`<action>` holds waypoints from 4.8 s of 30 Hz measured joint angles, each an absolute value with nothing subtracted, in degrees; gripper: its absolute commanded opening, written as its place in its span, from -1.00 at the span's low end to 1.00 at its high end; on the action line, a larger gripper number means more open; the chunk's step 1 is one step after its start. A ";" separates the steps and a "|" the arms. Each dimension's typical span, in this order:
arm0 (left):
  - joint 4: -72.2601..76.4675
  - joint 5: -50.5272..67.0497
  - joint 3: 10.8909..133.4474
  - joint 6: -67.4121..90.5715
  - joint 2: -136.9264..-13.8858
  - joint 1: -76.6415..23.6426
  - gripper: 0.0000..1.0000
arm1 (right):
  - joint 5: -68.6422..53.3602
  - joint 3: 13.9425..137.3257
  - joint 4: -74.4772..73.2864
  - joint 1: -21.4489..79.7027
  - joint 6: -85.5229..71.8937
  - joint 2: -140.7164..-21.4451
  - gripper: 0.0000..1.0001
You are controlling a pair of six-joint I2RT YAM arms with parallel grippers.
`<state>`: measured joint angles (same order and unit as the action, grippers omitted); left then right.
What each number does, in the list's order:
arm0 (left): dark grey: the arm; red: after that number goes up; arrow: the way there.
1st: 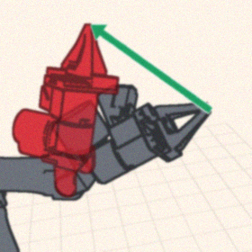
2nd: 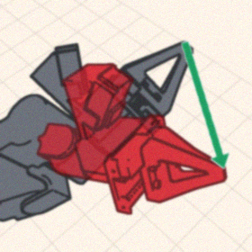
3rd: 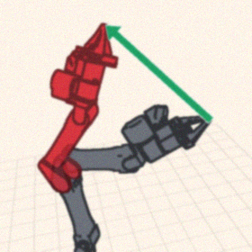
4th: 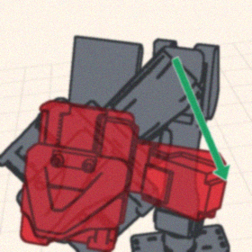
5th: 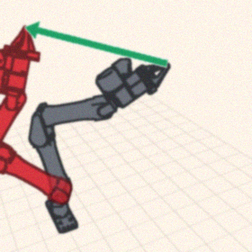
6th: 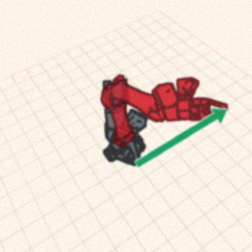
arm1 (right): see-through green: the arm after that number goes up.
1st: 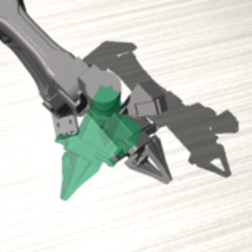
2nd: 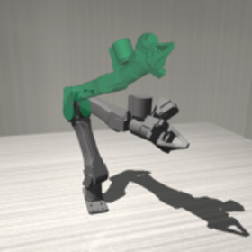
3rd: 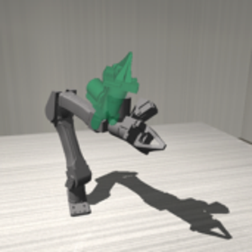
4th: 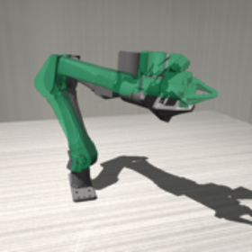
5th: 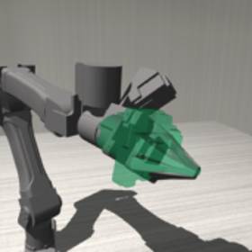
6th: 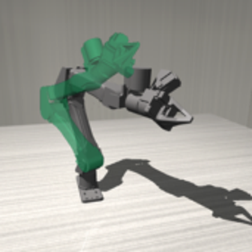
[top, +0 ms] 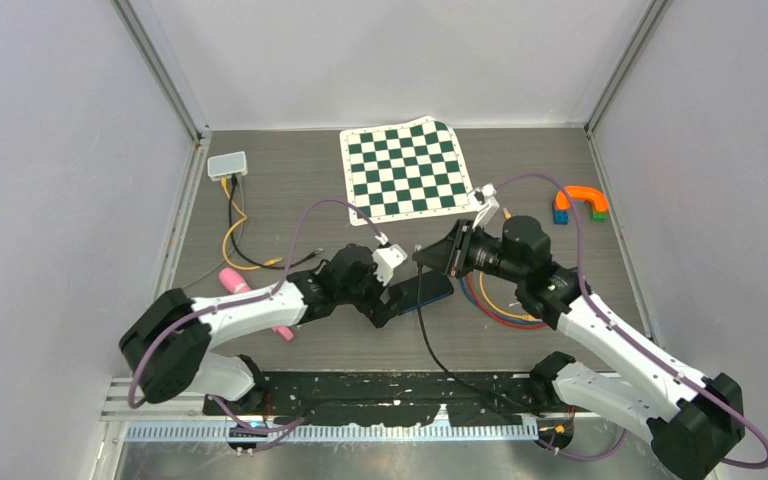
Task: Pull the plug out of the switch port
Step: Place the connector at the center of the board, then move the switch port to the center of the board.
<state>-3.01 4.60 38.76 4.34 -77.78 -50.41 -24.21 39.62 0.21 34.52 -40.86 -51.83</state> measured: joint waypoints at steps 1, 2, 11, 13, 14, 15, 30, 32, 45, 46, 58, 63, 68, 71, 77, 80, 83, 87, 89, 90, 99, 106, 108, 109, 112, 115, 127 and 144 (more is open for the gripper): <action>-2.63 3.68 38.46 4.56 -75.81 -50.33 0.99 | -24.25 41.52 0.54 34.52 -40.84 -51.27 -0.90; -2.24 2.52 38.17 4.67 -73.76 -50.19 0.99 | -24.38 43.75 1.34 34.48 -40.84 -50.85 -0.90; -1.96 -3.07 37.32 4.60 -65.58 -49.04 0.99 | -28.82 55.46 16.23 34.28 -46.41 -50.28 -0.90; -2.02 -4.08 36.58 4.62 -65.14 -48.97 0.99 | -27.64 58.76 14.48 34.28 -43.97 -50.39 -0.90; -2.02 -4.40 36.27 4.64 -65.04 -48.97 0.99 | -26.81 60.16 13.02 34.26 -42.76 -50.48 -0.90; -2.09 -4.80 35.86 4.71 -64.97 -48.93 0.99 | -25.15 61.98 10.96 34.24 -40.60 -50.48 -0.90; -3.03 -5.98 35.07 5.43 -64.99 -48.93 0.99 | 2.85 68.27 -27.18 16.73 -20.49 -53.49 -0.90; -3.03 -6.04 35.07 5.43 -64.99 -48.93 0.99 | 0.75 65.41 -28.27 11.51 -20.10 -53.54 -0.90; -3.62 -7.22 34.74 5.63 -64.45 -48.93 0.99 | -13.72 62.67 -27.44 6.15 -18.70 -79.72 -0.79; -3.68 -7.57 34.46 5.74 -64.10 -48.93 0.99 | -13.76 63.46 -27.16 6.13 -18.48 -80.97 -0.78; -4.43 -9.85 32.42 12.03 -63.64 -48.34 0.99 | -12.27 71.07 -25.28 4.86 -17.96 -91.35 0.21; -5.32 -8.95 32.82 14.66 -67.26 -48.25 0.99 | -12.01 69.21 -25.47 5.98 -18.11 -88.40 0.24; -7.11 -6.35 35.07 17.82 -71.16 -48.25 0.99 | -12.36 65.43 -25.43 12.78 -17.76 -81.95 0.20; -7.03 -3.73 36.45 20.58 -72.90 -48.25 0.94 | -13.41 62.54 -23.97 18.63 -17.72 -81.49 0.15; -6.17 2.24 37.85 24.67 -76.44 -48.25 0.85 | -15.64 55.44 -22.63 22.87 -18.52 -87.61 0.13; -5.61 4.62 38.44 26.02 -78.54 -48.25 0.82 | -16.51 53.43 -22.04 22.85 -18.68 -90.59 0.08; -5.39 6.24 39.64 26.87 -81.12 -48.25 0.71 | -17.58 52.45 -21.34 22.87 -18.59 -91.57 0.03; -5.04 8.01 42.24 27.09 -84.73 -48.25 0.56 | -18.37 51.33 -19.62 22.87 -18.57 -91.57 -0.05; -4.60 9.13 43.77 27.07 -86.65 -48.25 0.47 | -18.68 49.93 -18.61 22.87 -18.63 -91.33 -0.12; -4.51 9.56 44.51 27.09 -87.50 -48.25 0.42 | -18.81 49.10 -17.96 22.87 -18.81 -91.05 -0.16; -5.02 14.37 52.82 26.83 -96.20 -47.86 0.37 | -13.28 40.23 -14.83 22.59 -22.33 -81.54 -0.21; -4.93 17.41 58.46 26.57 -100.82 -47.88 0.40 | -6.11 37.98 -18.09 22.61 -23.94 -74.19 0.03; -4.91 17.61 59.37 26.55 -101.16 -47.88 0.44 | -4.91 38.09 -19.00 22.61 -23.92 -72.64 0.10; -4.84 17.58 59.48 26.55 -101.14 -47.88 0.48 | -4.27 38.35 -19.84 22.61 -23.88 -71.83 0.13; -4.73 16.49 59.24 26.41 -100.99 -47.88 0.67 | -3.57 39.92 -21.87 22.59 -23.40 -70.46 0.18; -4.80 13.78 56.73 26.02 -98.37 -47.88 0.86 | -4.16 42.28 -22.76 22.61 -22.50 -69.56 0.20; -9.10 -9.91 46.39 23.31 -69.71 -43.22 0.99 | -12.75 47.27 -21.12 24.56 -22.04 -74.11 0.21; -21.12 -16.93 40.45 22.31 -60.42 -18.46 0.99 | -14.39 58.72 -20.97 33.95 -22.87 -88.99 0.20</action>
